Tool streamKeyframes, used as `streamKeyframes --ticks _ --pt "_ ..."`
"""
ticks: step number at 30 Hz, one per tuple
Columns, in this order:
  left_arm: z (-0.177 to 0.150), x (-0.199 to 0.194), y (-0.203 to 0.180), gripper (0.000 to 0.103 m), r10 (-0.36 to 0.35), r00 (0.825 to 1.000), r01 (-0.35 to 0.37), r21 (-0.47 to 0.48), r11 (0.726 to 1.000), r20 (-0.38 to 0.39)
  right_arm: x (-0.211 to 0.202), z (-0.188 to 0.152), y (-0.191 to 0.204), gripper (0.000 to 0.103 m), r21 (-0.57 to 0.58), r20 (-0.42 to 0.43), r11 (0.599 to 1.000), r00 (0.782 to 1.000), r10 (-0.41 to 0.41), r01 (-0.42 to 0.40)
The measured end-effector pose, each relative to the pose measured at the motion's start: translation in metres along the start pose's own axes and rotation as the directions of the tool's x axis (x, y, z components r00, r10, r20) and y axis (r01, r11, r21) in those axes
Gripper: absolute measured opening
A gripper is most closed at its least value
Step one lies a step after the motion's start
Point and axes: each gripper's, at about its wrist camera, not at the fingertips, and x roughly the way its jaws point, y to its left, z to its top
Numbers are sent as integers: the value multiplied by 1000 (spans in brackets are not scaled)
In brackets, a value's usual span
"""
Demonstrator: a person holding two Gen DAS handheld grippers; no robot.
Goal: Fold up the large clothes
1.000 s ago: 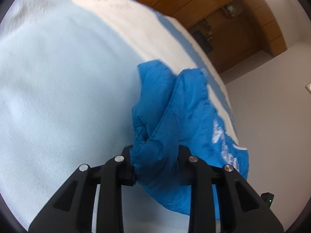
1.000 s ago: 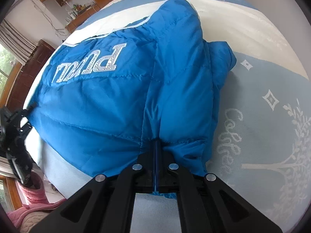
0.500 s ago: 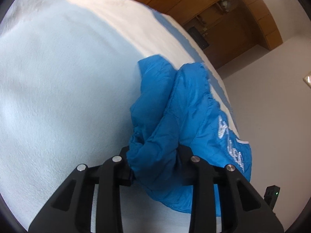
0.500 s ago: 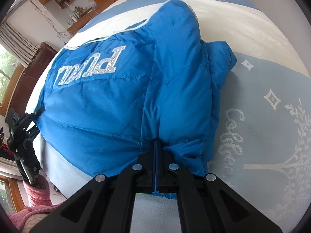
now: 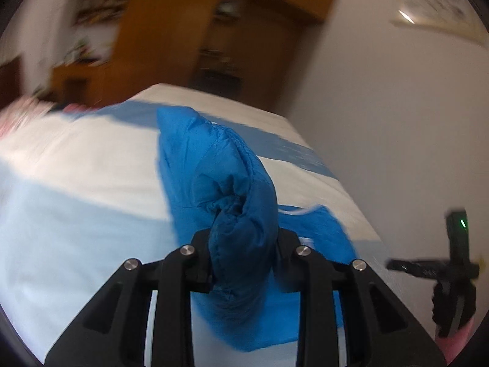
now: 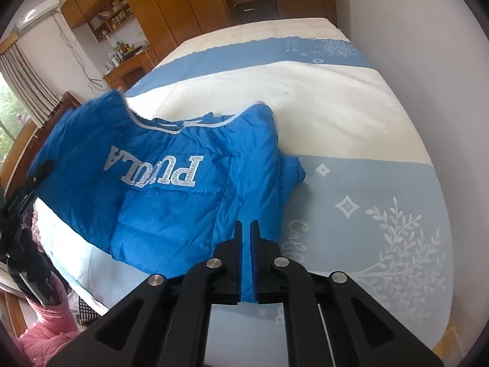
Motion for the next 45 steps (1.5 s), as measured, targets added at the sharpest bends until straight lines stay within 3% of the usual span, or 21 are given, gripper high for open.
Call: streamKeyframes --ticks 3,6,8,10,12,16,22,27,29,34,36,38,39,40,41,43,45 --pt "-4 24 -51 26 -63 996 69 104 992 -56 2 -1 3 6 1 -6 1000 1000 19 -19" --pt "-15 56 -81 26 -107 983 128 142 982 -146 8 -2 1 6 6 -28 1000 999 25 -25" --pt "-28 84 -94 27 -134 962 172 146 974 -238 13 1 -1 6 13 -47 1000 998 28 -28" --pt "-48 115 -102 29 -158 928 215 138 967 -337 17 0 -5 6 18 -63 1000 998 25 -23" --pt "-61 134 -101 30 -165 910 231 134 964 -381 21 -2 -8 6 20 -74 1000 997 22 -21" --pt "-78 150 -98 30 -170 903 239 134 962 -395 29 -4 -11 6 25 -96 999 995 37 -35" --pt "-76 159 -98 30 -181 897 238 96 966 -404 37 -3 -5 6 18 -111 998 992 62 -60" --pt "-68 138 -102 36 -166 909 227 119 967 -382 33 1 2 11 2 -100 998 993 57 -57" --pt "-65 124 -106 57 -210 903 270 117 956 -374 30 4 3 18 -4 -89 998 994 56 -56" --pt "-44 71 -101 64 -353 879 394 70 917 -319 17 19 5 34 5 -40 996 995 86 -86" --pt "-31 56 -85 64 -323 906 352 64 934 -274 15 28 7 44 5 -26 993 993 114 -114" --pt "-22 54 -65 64 -212 948 234 72 969 -236 16 38 13 55 1 -30 991 991 133 -133" --pt "-17 60 -52 64 -117 968 138 78 987 -222 19 43 18 62 -6 -35 989 989 146 -146" --pt "-13 68 -38 64 -24 975 41 74 996 -220 24 47 22 66 -15 -45 988 987 152 -153" --pt "-10 74 -28 64 21 976 -7 64 998 -218 31 53 28 75 -21 -61 986 985 164 -165" --pt "-7 93 -2 63 112 964 -108 29 994 -239 47 62 34 78 -18 -98 982 978 183 -185" --pt "-8 105 13 63 125 957 -130 2 992 -262 68 71 38 80 0 -152 980 969 197 -200"
